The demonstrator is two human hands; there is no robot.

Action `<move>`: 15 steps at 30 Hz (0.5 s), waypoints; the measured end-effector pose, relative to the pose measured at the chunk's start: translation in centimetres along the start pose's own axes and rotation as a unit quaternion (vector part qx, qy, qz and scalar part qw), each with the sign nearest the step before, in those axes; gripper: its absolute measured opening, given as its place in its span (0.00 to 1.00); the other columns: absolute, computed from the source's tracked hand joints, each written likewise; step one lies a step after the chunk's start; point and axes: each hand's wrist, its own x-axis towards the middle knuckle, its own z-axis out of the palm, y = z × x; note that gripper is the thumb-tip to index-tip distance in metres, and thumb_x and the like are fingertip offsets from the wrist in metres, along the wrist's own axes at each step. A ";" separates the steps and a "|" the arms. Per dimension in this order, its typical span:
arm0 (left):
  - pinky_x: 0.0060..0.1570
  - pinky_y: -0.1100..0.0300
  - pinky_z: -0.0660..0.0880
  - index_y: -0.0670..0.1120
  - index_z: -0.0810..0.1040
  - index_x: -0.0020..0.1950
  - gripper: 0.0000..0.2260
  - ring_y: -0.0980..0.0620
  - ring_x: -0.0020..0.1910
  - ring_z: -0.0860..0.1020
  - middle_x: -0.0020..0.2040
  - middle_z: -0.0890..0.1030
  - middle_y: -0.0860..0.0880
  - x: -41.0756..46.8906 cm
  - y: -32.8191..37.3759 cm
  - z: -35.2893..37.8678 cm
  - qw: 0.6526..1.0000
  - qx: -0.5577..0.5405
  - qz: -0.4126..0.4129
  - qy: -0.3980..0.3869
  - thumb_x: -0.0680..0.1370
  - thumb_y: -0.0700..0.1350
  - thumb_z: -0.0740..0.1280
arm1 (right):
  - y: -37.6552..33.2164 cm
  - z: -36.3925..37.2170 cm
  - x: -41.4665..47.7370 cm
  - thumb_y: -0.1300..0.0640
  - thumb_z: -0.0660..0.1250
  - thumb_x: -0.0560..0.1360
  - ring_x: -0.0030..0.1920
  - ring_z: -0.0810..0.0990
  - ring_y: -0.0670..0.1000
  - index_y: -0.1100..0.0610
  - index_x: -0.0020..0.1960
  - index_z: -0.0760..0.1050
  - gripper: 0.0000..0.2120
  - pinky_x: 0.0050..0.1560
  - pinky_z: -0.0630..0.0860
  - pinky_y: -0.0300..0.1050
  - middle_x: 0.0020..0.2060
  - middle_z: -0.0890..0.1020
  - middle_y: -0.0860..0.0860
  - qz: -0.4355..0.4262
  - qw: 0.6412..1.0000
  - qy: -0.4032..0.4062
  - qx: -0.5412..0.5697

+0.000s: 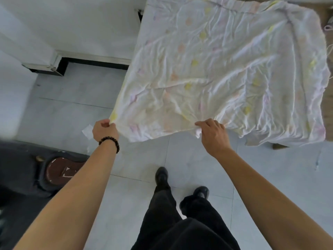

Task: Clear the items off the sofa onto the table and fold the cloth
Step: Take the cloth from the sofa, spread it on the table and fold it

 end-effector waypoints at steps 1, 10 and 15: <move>0.54 0.50 0.79 0.46 0.78 0.53 0.11 0.45 0.50 0.81 0.50 0.81 0.46 0.4 -0.1 0.3 0.999 0.031 0.010 -0.012 0.73 0.36 0.67 | 0.3 0.4 0.0 0.70 0.64 0.74 0.57 0.78 0.60 0.55 0.65 0.78 0.22 0.61 0.71 0.53 0.54 0.80 0.56 0.008 1.000 -0.025 -0.008; 0.61 0.46 0.68 0.48 0.78 0.63 0.19 0.40 0.66 0.68 0.66 0.71 0.41 -3.0 2.3 7.7 0.819 0.273 0.483 -0.147 0.74 0.52 0.71 | -1.0 0.6 1.8 0.57 0.67 0.77 0.54 0.79 0.58 0.55 0.62 0.79 0.15 0.55 0.75 0.54 0.56 0.78 0.56 0.070 0.997 0.036 -0.008; 0.50 0.45 0.70 0.49 0.84 0.54 0.13 0.39 0.55 0.75 0.53 0.78 0.43 -3.8 2.8 9.7 0.717 0.318 0.576 -0.230 0.70 0.42 0.75 | -0.8 1.7 3.5 0.67 0.73 0.72 0.46 0.79 0.59 0.54 0.56 0.82 0.14 0.44 0.79 0.54 0.47 0.80 0.53 0.095 0.994 0.050 -0.011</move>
